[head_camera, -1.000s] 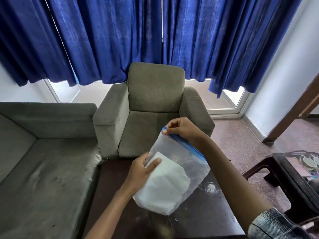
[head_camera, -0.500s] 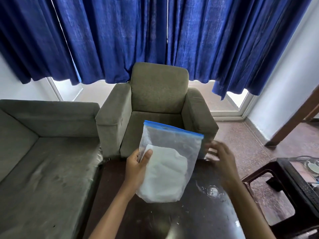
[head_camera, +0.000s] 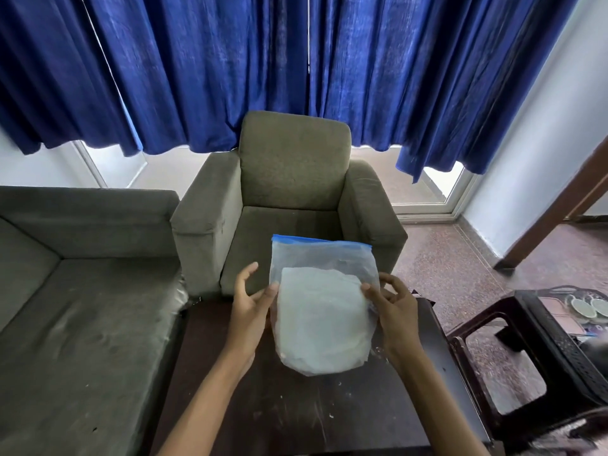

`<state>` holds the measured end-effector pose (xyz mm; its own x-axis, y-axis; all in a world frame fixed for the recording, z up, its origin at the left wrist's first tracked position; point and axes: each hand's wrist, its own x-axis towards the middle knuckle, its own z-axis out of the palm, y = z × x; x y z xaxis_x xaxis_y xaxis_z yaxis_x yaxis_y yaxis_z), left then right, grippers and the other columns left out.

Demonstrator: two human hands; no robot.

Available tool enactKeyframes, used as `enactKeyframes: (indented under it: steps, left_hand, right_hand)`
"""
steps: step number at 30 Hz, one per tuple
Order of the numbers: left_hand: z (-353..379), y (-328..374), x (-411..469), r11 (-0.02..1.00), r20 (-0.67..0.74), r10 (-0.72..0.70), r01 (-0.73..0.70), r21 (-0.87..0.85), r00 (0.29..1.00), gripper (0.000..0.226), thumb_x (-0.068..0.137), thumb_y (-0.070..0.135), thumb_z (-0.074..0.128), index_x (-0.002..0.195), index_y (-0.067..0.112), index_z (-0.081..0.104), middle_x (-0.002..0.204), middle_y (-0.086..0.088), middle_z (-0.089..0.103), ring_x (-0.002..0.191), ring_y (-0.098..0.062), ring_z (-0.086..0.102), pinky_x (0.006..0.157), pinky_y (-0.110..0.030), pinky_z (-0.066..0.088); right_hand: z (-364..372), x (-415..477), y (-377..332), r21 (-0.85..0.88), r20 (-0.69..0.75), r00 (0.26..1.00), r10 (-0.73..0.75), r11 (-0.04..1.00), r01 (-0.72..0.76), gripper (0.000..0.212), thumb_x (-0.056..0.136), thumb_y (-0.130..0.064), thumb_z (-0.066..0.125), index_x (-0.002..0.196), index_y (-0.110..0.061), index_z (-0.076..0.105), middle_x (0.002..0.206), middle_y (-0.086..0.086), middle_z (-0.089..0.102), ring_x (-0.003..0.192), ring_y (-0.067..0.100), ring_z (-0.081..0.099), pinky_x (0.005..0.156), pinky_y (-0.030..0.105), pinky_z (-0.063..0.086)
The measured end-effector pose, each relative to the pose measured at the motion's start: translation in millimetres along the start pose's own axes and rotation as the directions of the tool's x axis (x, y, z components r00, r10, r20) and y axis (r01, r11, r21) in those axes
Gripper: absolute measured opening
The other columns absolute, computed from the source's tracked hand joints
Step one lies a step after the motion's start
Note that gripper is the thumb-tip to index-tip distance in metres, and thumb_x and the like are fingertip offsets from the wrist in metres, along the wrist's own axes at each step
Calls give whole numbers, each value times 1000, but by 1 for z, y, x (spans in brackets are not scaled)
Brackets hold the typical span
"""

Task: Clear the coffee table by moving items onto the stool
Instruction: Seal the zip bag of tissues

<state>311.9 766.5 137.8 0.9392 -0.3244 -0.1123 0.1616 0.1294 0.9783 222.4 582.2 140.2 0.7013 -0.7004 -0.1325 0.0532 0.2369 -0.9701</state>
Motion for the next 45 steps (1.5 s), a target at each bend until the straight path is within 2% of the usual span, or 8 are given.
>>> enactKeyframes:
  steps: [4,12,18,27,31,35,40,45]
  left_hand:
    - [-8,2,2,999,139,-30,25,41,990,34,82,4,65,108,25,62,112,-4,69,92,-11,69,71,-23,57]
    - [-5,10,-2,998,242,-17,1,66,970,69,72,-5,72,128,28,51,121,13,60,105,-10,65,82,-25,57]
    - [0,0,2,869,142,195,-238,434,970,57,69,-6,74,107,35,60,104,12,57,98,-9,63,82,-25,56]
    - [-6,0,13,675,215,174,-276,684,961,25,69,9,78,77,31,68,95,6,50,87,-2,52,73,-1,37]
    - [-15,5,17,813,250,27,-166,557,968,12,75,12,75,79,20,67,119,9,54,108,-4,53,95,-24,40]
    - [-14,12,12,946,283,-96,0,323,954,18,84,18,66,99,8,64,95,-2,71,91,-16,66,80,-30,52]
    - [-10,0,4,957,347,-284,285,48,894,66,66,37,80,123,18,51,116,-7,67,104,-24,66,78,-38,58]
    - [-12,-13,6,965,369,-257,256,53,893,94,44,21,88,128,20,45,124,-6,62,114,-22,60,93,-44,52]
  right_hand:
    - [-8,2,-5,31,123,992,3,999,-7,52,79,-1,68,123,-23,50,92,5,73,87,24,67,79,42,54]
    - [-11,-6,-13,-258,301,952,-46,958,128,55,71,18,63,100,-28,66,113,-4,61,109,24,56,92,43,52]
    - [-2,-5,-16,-637,309,909,-281,648,417,46,73,12,59,112,-11,65,85,-10,50,80,-2,52,72,3,39]
    - [-8,-12,-12,-821,290,890,-351,387,420,7,78,-11,66,82,-8,70,91,-4,43,90,18,45,67,28,39]
    - [-12,-7,-27,-673,366,907,-207,614,412,9,72,-1,69,78,-7,67,102,-1,54,97,15,44,75,20,36]
    - [-14,-9,-38,-326,377,926,8,937,124,18,78,3,66,85,-11,58,88,4,62,79,17,61,64,22,55]
    - [-9,-1,-26,-313,224,974,-20,945,91,30,78,0,68,95,-23,58,97,-5,62,89,16,61,73,29,55]
    - [-12,5,-16,-188,160,987,14,982,16,41,77,-15,71,115,-20,56,103,-7,65,95,18,65,77,34,58]
